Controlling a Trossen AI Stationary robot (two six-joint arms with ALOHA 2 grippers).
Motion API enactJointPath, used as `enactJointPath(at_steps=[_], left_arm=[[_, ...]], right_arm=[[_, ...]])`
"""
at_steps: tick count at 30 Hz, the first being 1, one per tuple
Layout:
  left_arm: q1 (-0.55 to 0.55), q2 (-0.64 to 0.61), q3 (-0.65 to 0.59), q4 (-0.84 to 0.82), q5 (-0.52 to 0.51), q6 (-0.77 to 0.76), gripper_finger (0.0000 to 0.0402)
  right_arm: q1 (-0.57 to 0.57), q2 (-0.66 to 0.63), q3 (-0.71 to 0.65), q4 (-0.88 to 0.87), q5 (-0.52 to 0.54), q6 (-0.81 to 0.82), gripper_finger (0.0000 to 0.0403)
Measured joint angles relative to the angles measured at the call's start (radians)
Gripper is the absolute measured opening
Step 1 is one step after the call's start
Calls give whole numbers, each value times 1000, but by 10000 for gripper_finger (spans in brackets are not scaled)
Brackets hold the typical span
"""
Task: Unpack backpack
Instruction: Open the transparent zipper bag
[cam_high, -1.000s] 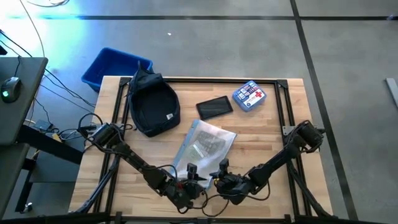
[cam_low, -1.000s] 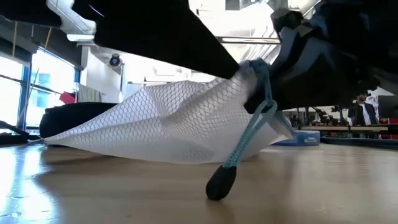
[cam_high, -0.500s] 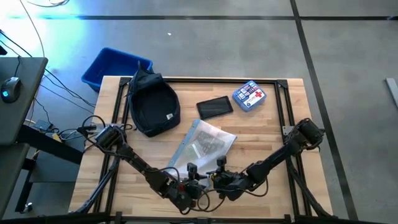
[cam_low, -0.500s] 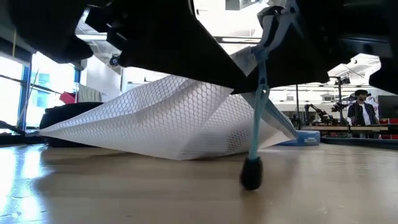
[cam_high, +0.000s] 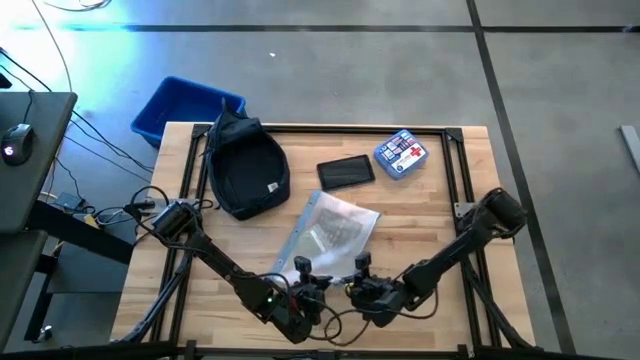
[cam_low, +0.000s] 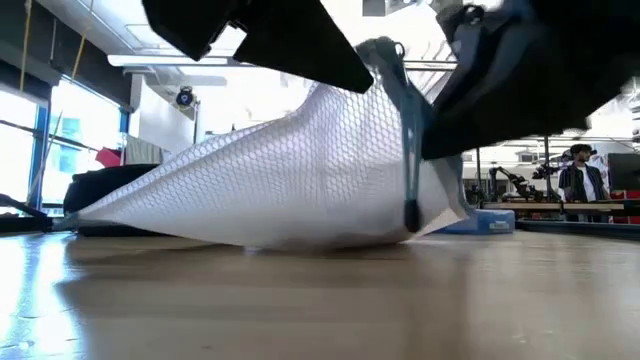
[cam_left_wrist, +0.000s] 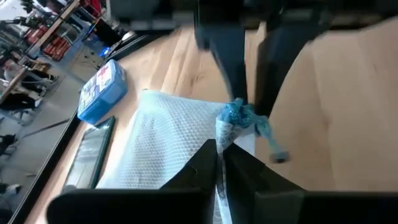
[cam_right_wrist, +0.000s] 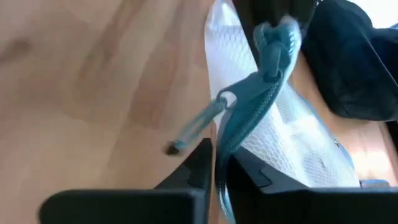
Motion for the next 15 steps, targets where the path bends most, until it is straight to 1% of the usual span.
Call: enactJointPath(at_steps=[3, 5, 6, 8, 9, 10, 13, 15], left_arm=[[2, 0, 0, -8, -2, -24, 1], [3, 0, -1, -10, -12, -39, 0], [4, 0, -1, -9, -26, -42, 0], [4, 0, -1, -6, -52, -42, 0], [4, 0, -1, -6, -56, -42, 0], [4, 0, -1, -6, -56, -42, 0], [4, 0, -1, 0, -49, -42, 0], [4, 0, -1, 0, -29, -42, 0]], right_arm=[[25, -42, 0, -26, -6, 54, 76], [35, -52, 0, 1, -35, 82, 105], [36, -53, 0, 24, -67, 89, 117], [37, -51, 0, 82, -163, 107, 135], [32, -48, 0, 104, -187, 127, 141], [25, -46, 0, 110, -182, 155, 144], [-10, -46, 0, 46, -95, 273, 145], [-35, -45, -1, -14, -82, 346, 145]])
